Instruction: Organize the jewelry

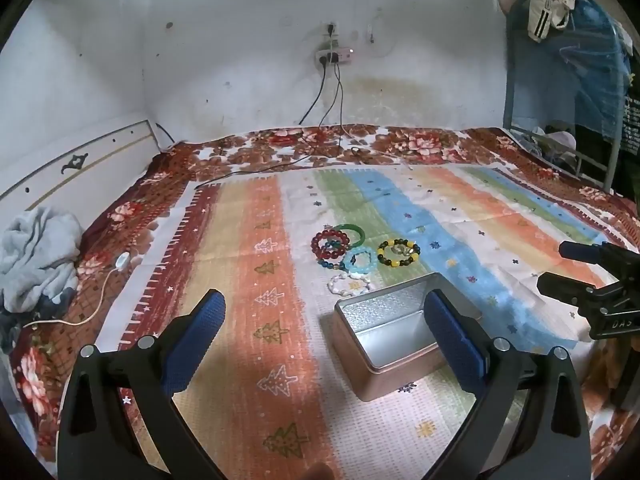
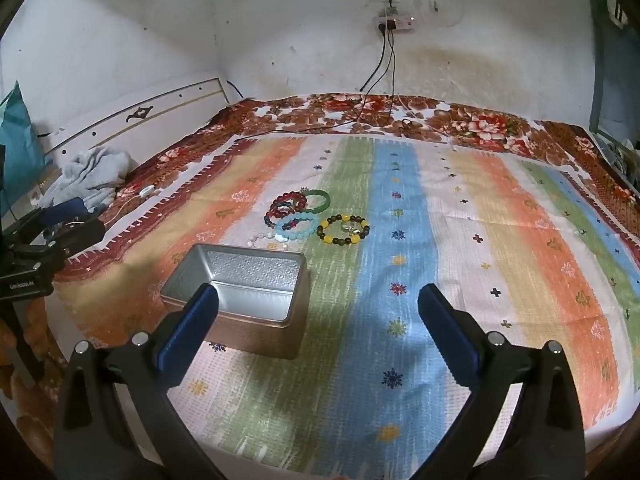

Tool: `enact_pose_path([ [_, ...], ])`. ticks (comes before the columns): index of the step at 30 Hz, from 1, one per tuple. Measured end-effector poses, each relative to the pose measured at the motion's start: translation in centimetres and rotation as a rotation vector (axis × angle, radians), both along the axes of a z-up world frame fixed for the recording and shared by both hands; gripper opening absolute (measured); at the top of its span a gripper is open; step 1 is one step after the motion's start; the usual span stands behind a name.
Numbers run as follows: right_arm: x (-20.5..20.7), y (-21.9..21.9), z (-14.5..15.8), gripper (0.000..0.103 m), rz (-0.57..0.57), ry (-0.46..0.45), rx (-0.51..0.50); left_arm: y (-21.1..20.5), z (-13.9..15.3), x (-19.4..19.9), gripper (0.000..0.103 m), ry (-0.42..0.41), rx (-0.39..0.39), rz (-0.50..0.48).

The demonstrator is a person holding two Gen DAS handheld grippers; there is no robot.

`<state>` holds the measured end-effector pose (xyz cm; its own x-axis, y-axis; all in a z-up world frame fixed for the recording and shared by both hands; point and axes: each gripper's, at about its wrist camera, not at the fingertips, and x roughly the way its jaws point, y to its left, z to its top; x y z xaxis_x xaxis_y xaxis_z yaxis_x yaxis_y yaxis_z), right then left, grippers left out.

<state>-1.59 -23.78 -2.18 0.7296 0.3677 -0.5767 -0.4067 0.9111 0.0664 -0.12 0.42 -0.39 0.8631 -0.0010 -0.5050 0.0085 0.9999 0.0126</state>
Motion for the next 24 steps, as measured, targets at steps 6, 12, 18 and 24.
enact_pose_path([
  [6,0.10,0.00,0.05,0.098,-0.001,0.001,0.001,-0.14,-0.20,0.16,0.098,0.008,-0.001,-0.008],
  [12,0.17,0.03,0.11,0.098,-0.001,-0.002,-0.003,-0.13,-0.29,0.25,0.098,0.011,0.001,-0.009],
  [18,0.08,0.50,0.06,0.098,0.005,-0.007,-0.014,-0.21,-0.28,0.26,0.097,0.010,0.004,-0.009],
  [24,0.22,0.58,0.03,0.098,0.004,-0.005,-0.022,-0.09,-0.42,0.32,0.098,0.014,0.003,-0.012],
])
